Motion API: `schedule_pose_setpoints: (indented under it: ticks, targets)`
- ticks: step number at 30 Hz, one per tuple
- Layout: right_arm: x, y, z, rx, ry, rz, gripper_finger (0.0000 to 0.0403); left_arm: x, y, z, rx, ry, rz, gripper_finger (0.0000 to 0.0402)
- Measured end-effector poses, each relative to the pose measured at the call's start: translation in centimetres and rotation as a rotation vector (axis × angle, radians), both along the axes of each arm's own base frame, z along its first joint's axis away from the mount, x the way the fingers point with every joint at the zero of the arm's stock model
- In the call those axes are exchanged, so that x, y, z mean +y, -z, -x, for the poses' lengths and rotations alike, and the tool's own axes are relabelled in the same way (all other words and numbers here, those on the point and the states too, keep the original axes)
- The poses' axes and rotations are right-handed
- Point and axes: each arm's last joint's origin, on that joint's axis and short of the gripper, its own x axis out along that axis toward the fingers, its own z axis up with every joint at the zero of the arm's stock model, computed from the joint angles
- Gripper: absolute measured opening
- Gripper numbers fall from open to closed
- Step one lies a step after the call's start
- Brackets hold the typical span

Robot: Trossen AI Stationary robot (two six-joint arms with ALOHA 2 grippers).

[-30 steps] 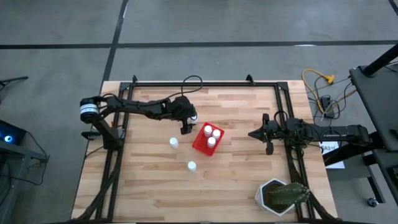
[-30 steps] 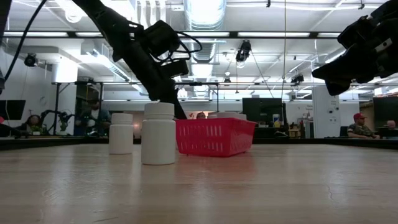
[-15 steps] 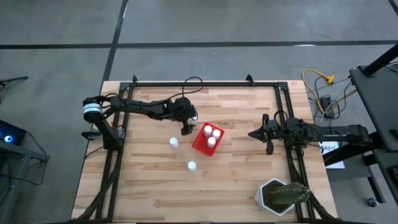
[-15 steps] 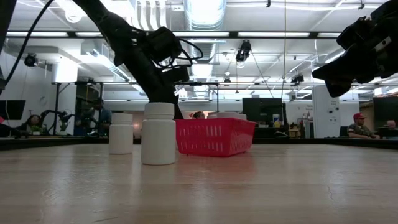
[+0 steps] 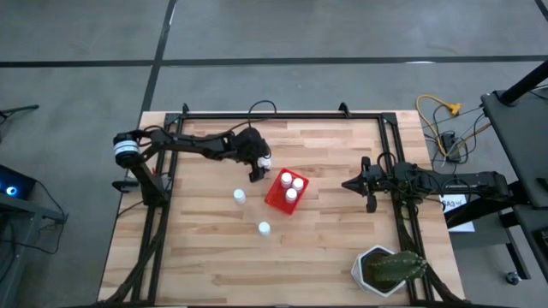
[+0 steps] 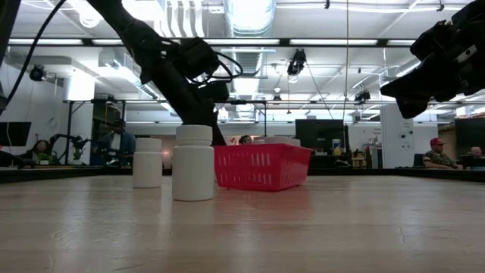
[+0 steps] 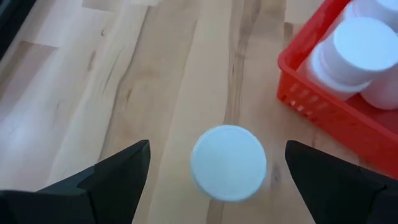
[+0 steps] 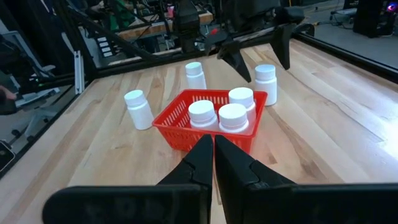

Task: Pick and place pill bottles into a basket
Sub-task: Put the top white pill bottle into the red basket

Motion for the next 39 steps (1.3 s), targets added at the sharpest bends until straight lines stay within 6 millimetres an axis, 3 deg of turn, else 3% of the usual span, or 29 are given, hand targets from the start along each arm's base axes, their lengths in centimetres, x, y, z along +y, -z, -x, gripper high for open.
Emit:
schedule_pose_setpoints:
  ticks: [39]
  targets:
    - [0.00, 0.00, 0.00, 0.000, 0.000, 0.003, 0.0009, 0.66, 0.65, 0.03, -0.014, 0.012, 0.078, 0.0341]
